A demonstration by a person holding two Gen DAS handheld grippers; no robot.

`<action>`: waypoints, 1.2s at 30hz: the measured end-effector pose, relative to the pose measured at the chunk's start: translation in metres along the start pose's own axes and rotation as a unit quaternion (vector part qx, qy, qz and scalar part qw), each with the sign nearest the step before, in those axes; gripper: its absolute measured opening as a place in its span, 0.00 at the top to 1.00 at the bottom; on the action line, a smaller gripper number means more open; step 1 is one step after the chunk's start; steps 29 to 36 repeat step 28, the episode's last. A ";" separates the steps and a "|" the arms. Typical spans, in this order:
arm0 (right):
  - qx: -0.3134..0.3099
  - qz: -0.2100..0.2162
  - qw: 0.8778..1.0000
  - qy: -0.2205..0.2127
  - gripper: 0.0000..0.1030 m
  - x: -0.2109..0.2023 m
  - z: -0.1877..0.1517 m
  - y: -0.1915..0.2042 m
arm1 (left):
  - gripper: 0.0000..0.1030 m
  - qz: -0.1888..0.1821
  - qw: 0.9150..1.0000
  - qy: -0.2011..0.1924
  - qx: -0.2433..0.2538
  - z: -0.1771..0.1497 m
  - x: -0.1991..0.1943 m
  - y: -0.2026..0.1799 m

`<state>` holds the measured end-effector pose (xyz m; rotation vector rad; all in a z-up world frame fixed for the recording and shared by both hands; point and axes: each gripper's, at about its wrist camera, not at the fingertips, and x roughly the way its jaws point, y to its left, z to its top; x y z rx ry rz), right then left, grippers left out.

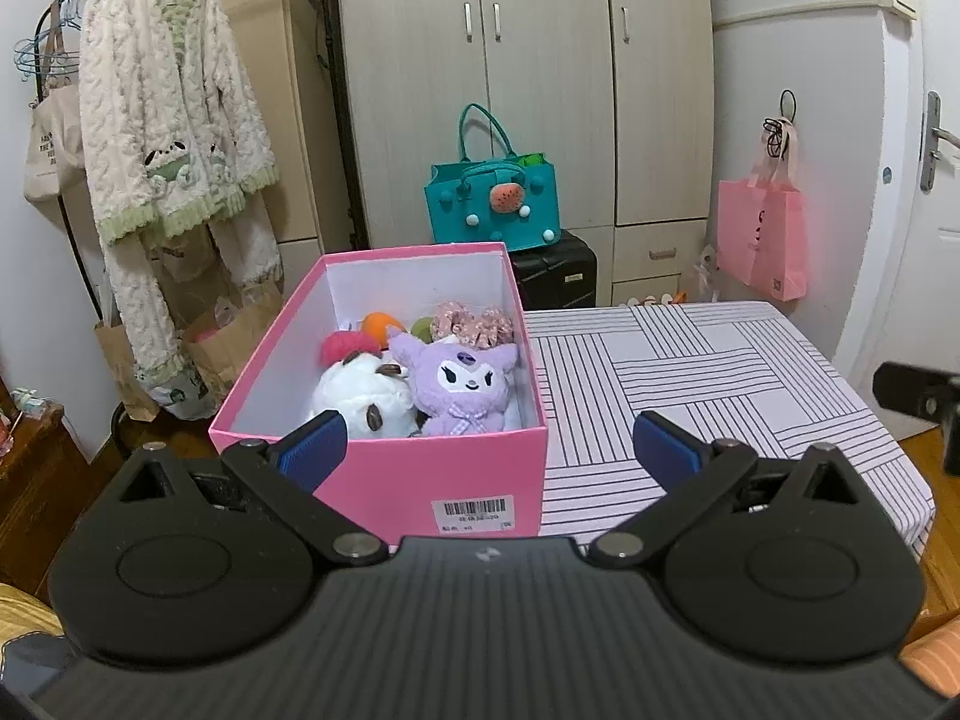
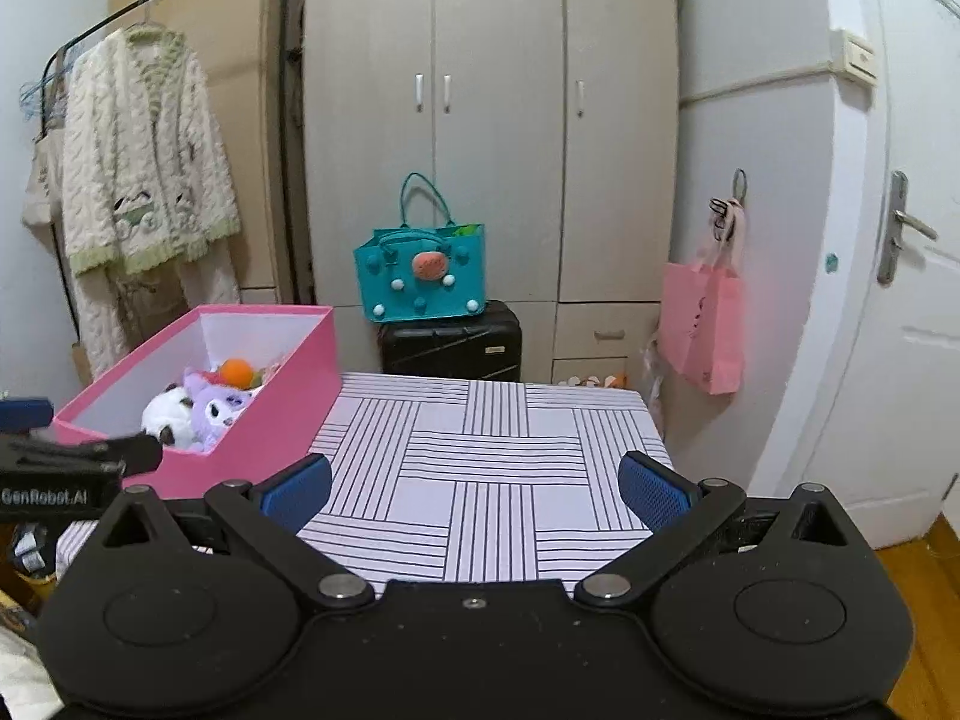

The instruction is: Organize soft objects

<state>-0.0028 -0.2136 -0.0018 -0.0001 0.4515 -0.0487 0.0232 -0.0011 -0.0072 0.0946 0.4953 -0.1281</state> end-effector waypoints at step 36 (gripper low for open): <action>-0.012 -0.002 1.000 0.001 0.00 -0.003 -0.004 0.002 | 0.00 -0.009 1.000 0.003 -0.006 -0.006 0.000 0.000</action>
